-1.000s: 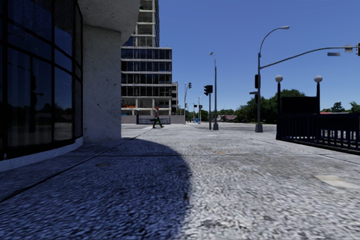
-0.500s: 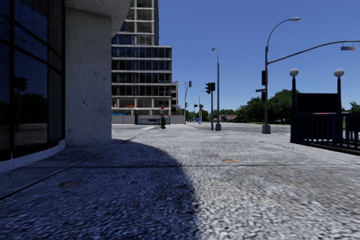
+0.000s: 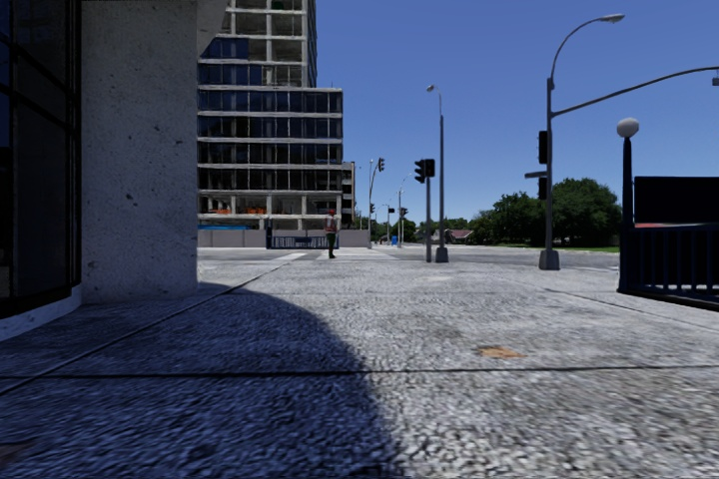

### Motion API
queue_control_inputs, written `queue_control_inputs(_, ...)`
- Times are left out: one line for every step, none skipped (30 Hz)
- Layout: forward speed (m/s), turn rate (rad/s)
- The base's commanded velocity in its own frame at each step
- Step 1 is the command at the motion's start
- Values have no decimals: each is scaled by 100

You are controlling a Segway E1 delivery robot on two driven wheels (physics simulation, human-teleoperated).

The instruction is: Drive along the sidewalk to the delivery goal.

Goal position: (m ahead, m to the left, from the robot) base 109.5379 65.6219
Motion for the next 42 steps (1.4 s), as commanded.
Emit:
queue_control_inputs(200, 0)
queue_control_inputs(200, 0)
queue_control_inputs(200, 0)
queue_control_inputs(200, 0)
queue_control_inputs(200, 0)
queue_control_inputs(200, 0)
queue_control_inputs(200, 0)
queue_control_inputs(200, 0)
queue_control_inputs(200, 0)
queue_control_inputs(200, 0)
queue_control_inputs(200, 0)
queue_control_inputs(200, 0)
queue_control_inputs(200, 0)
queue_control_inputs(200, 0)
queue_control_inputs(200, 0)
queue_control_inputs(200, 0)
queue_control_inputs(200, 0)
queue_control_inputs(200, 0)
queue_control_inputs(200, 0)
queue_control_inputs(200, 0)
queue_control_inputs(200, 0)
queue_control_inputs(200, 0)
queue_control_inputs(200, 0)
queue_control_inputs(200, 0)
queue_control_inputs(200, 0)
queue_control_inputs(200, 0)
queue_control_inputs(200, 0)
queue_control_inputs(200, 0)
queue_control_inputs(200, 0)
queue_control_inputs(200, 0)
queue_control_inputs(200, 0)
queue_control_inputs(200, 0)
queue_control_inputs(200, 0)
queue_control_inputs(200, 0)
queue_control_inputs(200, 0)
queue_control_inputs(200, 0)
queue_control_inputs(200, 0)
queue_control_inputs(200, 0)
queue_control_inputs(200, 0)
queue_control_inputs(200, 0)
queue_control_inputs(200, 0)
queue_control_inputs(200, 0)
